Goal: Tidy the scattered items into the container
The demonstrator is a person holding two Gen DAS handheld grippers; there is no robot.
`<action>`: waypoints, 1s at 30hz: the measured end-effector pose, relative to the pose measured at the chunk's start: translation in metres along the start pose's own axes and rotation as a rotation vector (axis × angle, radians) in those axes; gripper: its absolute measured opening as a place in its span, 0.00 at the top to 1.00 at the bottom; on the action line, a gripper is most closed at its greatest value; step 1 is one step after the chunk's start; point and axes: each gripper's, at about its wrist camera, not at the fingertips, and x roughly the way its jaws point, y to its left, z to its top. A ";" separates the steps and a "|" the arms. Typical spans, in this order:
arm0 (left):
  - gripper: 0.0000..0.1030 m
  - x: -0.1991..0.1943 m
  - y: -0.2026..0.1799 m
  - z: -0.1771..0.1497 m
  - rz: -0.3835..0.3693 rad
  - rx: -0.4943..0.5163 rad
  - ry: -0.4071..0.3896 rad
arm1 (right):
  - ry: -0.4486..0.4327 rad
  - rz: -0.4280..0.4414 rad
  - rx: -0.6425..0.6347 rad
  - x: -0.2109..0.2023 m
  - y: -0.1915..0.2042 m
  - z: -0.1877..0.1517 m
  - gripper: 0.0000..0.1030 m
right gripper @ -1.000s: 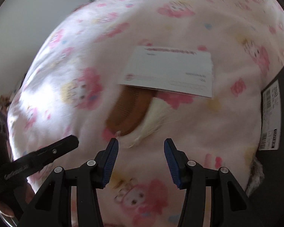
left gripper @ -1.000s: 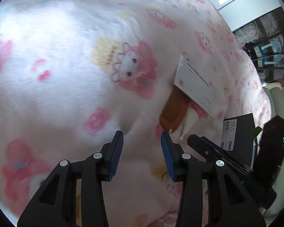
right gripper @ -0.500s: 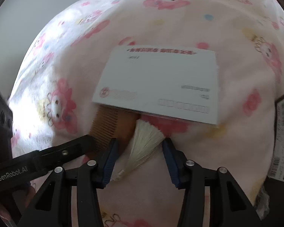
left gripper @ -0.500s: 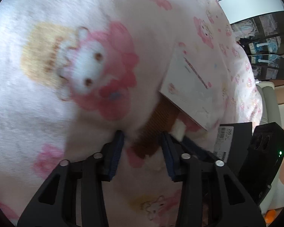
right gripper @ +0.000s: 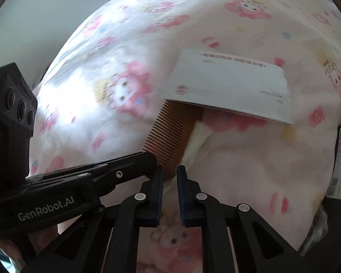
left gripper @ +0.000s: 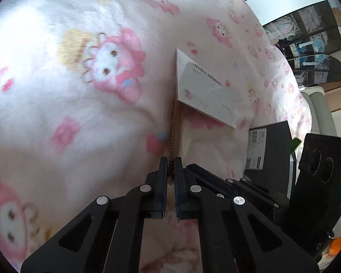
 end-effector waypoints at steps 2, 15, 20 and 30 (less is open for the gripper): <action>0.98 -0.012 0.006 -0.006 -0.004 -0.018 -0.010 | 0.012 0.025 -0.029 -0.007 0.011 -0.009 0.89; 0.73 0.001 0.034 -0.022 -0.046 -0.107 0.051 | -0.031 -0.024 0.019 -0.021 0.013 -0.017 0.89; 0.71 0.030 0.032 -0.014 -0.008 -0.111 0.089 | -0.009 -0.045 0.056 -0.012 -0.005 -0.016 0.89; 1.00 0.017 0.042 -0.006 -0.051 -0.144 0.043 | -0.045 -0.023 0.075 -0.001 -0.010 0.003 0.88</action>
